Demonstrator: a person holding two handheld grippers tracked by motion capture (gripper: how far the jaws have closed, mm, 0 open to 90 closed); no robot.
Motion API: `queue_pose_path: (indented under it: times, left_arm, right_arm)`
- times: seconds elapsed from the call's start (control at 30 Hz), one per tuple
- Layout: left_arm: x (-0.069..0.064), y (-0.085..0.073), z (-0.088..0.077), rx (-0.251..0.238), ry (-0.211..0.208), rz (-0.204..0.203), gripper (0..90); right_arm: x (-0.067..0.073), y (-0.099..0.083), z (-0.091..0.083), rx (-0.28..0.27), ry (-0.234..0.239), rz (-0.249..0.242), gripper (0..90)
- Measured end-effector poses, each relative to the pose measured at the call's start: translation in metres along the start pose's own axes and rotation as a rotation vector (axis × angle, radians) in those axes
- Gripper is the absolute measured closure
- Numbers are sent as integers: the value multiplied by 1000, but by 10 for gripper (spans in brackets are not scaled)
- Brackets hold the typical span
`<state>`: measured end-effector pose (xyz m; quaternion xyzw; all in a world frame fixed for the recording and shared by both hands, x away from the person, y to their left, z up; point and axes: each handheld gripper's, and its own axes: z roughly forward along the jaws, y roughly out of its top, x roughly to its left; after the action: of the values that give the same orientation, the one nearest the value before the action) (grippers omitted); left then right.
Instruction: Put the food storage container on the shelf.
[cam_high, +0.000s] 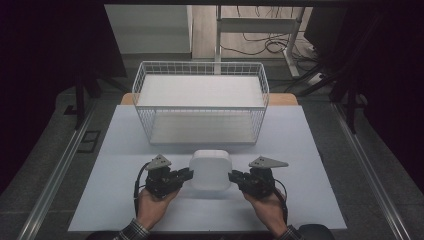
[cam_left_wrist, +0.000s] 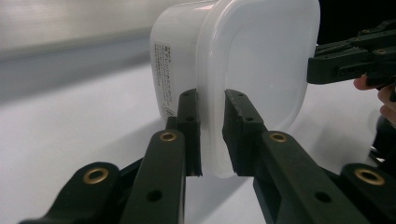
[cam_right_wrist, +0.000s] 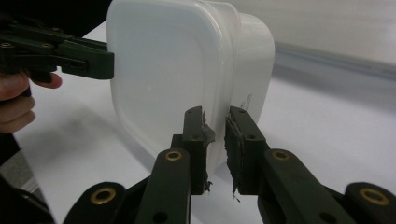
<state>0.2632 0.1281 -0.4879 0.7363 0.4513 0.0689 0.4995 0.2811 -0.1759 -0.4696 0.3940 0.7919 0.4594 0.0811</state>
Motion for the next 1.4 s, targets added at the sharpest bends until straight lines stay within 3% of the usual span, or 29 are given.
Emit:
queue_pose_path:
  times: [0.4,0.73,1.0,1.4]
  left_arm:
    - [11,24,0,-45,45,12,778]
    - [34,48,7,-73,54,10,778]
    - [51,56,27,-48,79,-14,776]
    - [70,59,53,-26,100,-59,766]
  right_arm:
    - [-6,30,13,-44,-30,-42,769]
    - [-18,56,30,-83,-39,-55,769]
    - [-37,65,54,-55,-53,-29,765]
    - [-54,68,75,-20,-71,11,762]
